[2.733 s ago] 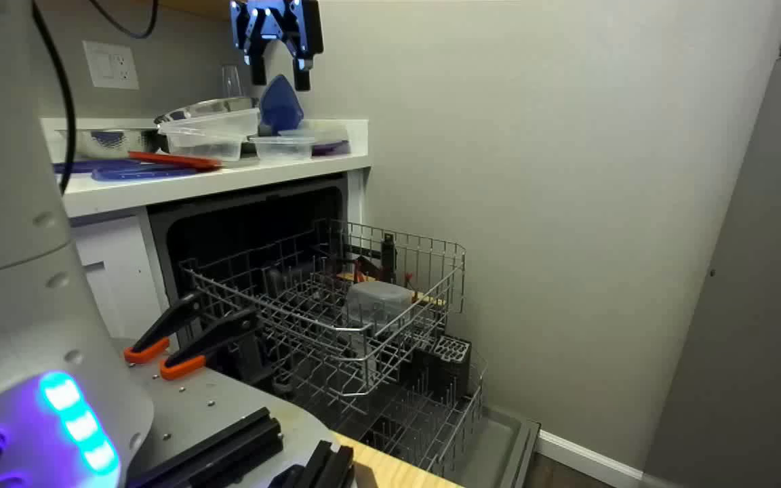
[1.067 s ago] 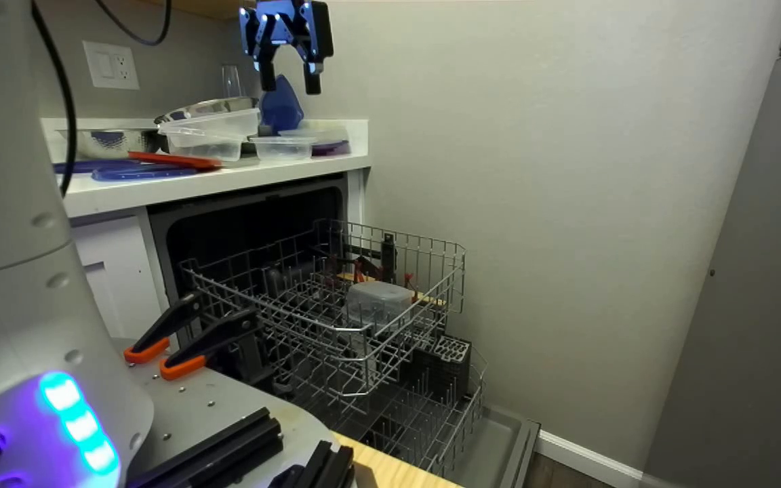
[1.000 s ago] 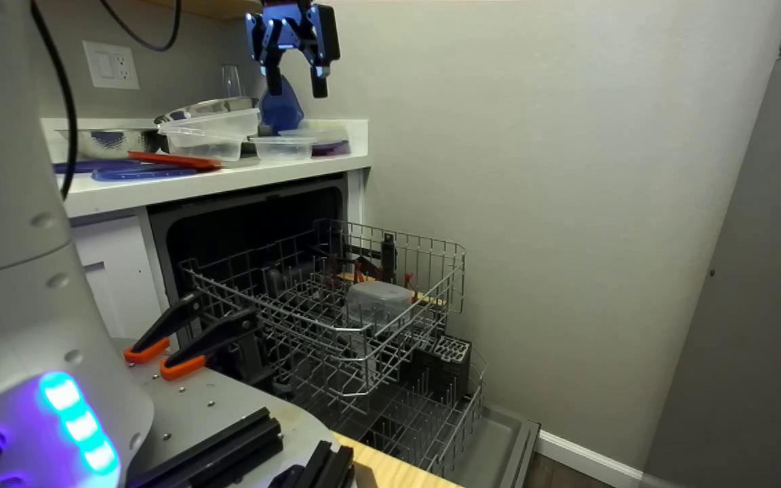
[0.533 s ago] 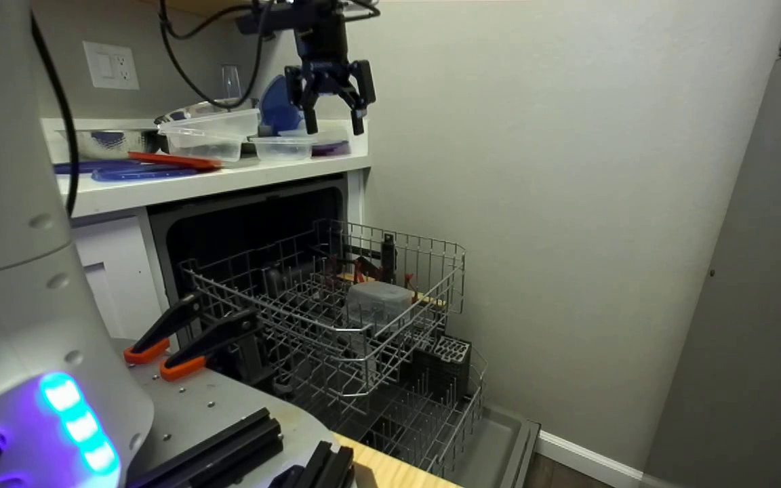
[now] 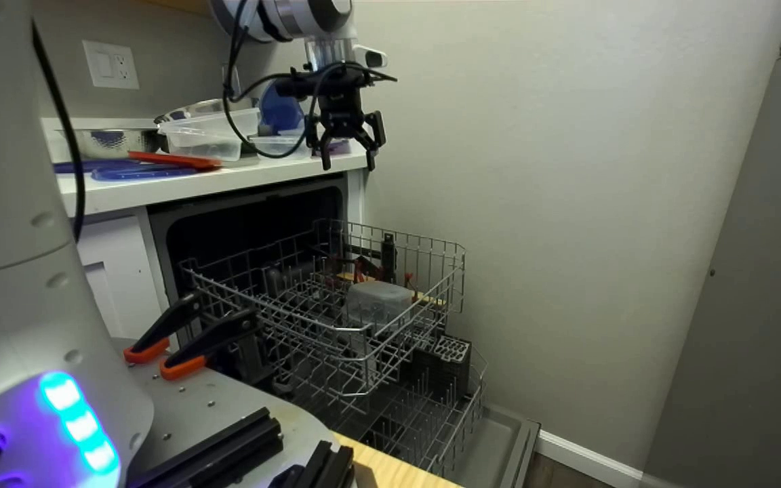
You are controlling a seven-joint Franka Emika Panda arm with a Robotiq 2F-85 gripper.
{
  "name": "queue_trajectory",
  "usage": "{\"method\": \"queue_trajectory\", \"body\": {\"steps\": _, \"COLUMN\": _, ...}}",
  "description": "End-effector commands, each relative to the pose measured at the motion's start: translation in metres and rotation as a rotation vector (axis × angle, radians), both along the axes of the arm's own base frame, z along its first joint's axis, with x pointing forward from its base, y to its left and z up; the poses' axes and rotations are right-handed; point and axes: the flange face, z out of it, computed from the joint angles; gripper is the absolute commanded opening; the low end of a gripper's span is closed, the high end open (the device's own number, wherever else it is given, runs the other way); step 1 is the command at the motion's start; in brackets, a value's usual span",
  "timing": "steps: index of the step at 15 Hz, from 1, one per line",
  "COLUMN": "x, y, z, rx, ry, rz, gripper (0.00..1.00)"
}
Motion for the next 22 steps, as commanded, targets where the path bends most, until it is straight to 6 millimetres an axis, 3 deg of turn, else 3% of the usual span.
{"method": "queue_trajectory", "body": {"steps": 1, "x": 0.018, "y": 0.006, "z": -0.013, "rx": -0.005, "ry": -0.005, "rz": 0.064, "gripper": 1.0}}
{"method": "queue_trajectory", "body": {"steps": 3, "x": 0.021, "y": 0.015, "z": -0.014, "rx": 0.075, "ry": 0.044, "rz": 0.037, "gripper": 1.0}}
{"method": "queue_trajectory", "body": {"steps": 4, "x": 0.018, "y": 0.008, "z": -0.014, "rx": 0.023, "ry": 0.021, "rz": 0.023, "gripper": 1.0}}
{"method": "queue_trajectory", "body": {"steps": 13, "x": 0.023, "y": 0.021, "z": -0.017, "rx": 0.052, "ry": 0.012, "rz": 0.043, "gripper": 1.0}}
{"method": "queue_trajectory", "body": {"steps": 18, "x": -0.005, "y": 0.059, "z": -0.044, "rx": -0.163, "ry": 0.01, "rz": 0.302, "gripper": 1.0}}
{"method": "queue_trajectory", "body": {"steps": 22, "x": -0.044, "y": 0.098, "z": -0.077, "rx": -0.282, "ry": 0.018, "rz": 0.536, "gripper": 1.0}}
